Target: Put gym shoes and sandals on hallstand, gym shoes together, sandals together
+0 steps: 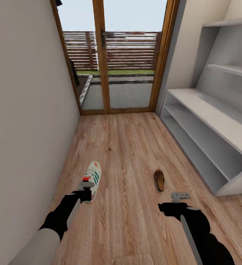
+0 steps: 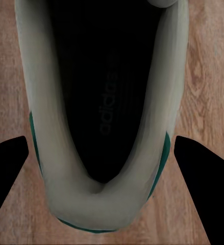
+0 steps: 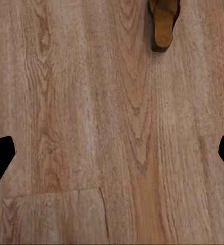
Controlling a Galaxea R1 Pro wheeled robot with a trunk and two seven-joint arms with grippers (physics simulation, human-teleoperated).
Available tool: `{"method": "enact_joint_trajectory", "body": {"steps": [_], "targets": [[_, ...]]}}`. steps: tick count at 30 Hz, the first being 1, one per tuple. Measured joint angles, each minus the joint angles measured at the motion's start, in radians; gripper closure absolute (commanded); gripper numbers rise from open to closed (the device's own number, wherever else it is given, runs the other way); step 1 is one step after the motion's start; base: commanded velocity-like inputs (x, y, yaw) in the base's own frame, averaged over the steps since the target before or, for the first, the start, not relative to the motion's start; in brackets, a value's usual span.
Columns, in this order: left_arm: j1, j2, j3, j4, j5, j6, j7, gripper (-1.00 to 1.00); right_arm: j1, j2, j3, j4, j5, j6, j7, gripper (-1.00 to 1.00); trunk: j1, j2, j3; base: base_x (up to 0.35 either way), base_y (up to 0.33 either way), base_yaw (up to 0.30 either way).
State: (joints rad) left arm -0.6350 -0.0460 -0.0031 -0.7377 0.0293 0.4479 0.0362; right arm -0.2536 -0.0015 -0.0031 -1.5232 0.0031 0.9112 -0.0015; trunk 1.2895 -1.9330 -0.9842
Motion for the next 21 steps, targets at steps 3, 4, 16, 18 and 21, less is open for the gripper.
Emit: {"method": "enact_joint_trajectory", "body": {"steps": [3,4,16,18,21], "targets": [[0.0,0.0,0.0,0.0,0.0,0.0,0.0,1.0,0.0,0.0,0.0,0.0,0.0,0.0,0.0,-1.0,0.0,0.0,0.0,0.286,0.231,0.0],[0.0,0.0,0.0,0.0,0.0,0.0,0.0,1.0,0.0,0.0,0.0,0.0,0.0,0.0,0.0,-1.0,0.0,0.0,0.0,0.286,0.213,0.0],[0.0,0.0,0.0,0.0,0.0,0.0,0.0,1.0,0.0,0.0,0.0,-0.001,0.0,0.0,0.0,-1.0,0.0,0.0,0.003,0.286,0.047,-0.154],[0.0,0.0,0.0,0.0,0.0,0.0,0.0,1.0,0.0,0.0,0.0,-0.001,0.0,0.0,0.0,-1.0,0.0,0.0,0.003,0.287,0.001,-0.027],[0.0,0.0,0.0,0.0,0.0,0.0,0.0,1.0,0.0,0.0,0.0,0.0,0.0,0.0,0.0,-1.0,0.0,0.0,0.003,0.287,0.0,-0.009]]}}
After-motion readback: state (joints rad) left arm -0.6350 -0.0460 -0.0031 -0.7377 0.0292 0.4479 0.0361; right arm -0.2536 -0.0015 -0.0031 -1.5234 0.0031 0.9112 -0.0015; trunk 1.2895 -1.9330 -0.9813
